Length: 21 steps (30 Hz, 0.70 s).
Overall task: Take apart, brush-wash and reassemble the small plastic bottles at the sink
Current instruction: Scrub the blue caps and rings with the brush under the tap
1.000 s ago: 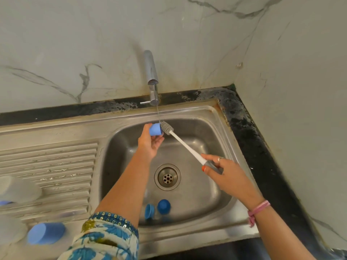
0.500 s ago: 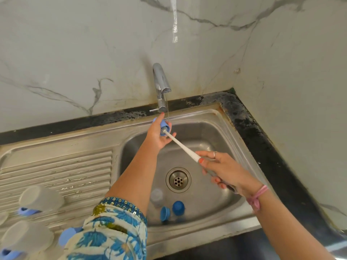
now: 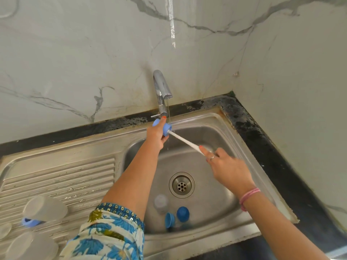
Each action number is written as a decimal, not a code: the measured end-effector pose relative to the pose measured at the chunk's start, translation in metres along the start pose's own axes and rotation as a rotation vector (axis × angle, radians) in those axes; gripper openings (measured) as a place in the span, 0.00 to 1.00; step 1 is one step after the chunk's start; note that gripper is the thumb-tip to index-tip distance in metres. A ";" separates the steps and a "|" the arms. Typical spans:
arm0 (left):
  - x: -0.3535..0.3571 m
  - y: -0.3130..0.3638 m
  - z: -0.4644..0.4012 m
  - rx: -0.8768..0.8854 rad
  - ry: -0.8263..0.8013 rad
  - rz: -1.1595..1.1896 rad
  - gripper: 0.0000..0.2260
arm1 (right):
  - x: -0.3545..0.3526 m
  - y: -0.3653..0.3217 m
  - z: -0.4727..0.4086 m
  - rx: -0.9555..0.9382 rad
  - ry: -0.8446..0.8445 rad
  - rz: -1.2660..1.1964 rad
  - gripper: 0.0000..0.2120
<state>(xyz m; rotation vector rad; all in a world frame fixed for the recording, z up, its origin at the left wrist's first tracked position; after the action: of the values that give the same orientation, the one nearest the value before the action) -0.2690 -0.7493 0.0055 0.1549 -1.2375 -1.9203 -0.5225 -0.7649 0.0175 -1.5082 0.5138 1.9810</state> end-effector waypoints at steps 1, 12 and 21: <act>-0.001 -0.002 0.000 0.003 -0.001 0.029 0.20 | -0.004 0.001 0.001 0.025 0.046 0.086 0.26; 0.016 -0.006 0.007 -0.006 -0.098 0.423 0.12 | 0.003 -0.002 0.015 0.014 -0.749 -2.032 0.09; 0.030 -0.002 0.005 -0.024 -0.078 0.141 0.14 | 0.003 0.001 0.015 -0.066 -0.560 -1.711 0.15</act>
<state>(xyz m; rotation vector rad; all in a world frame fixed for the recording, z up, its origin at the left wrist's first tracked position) -0.2919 -0.7662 0.0157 -0.0195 -1.2419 -1.8330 -0.5346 -0.7554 0.0192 -0.7005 -0.8582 0.8387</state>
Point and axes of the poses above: each hand's wrist, its own z-axis away from the middle knuckle, its own x-axis out of the palm, y = z × x, the point moved 3 cm from there along -z, towards the middle knuckle, and after that the axes turned 15 degrees about -y, right-handed, at the moved point
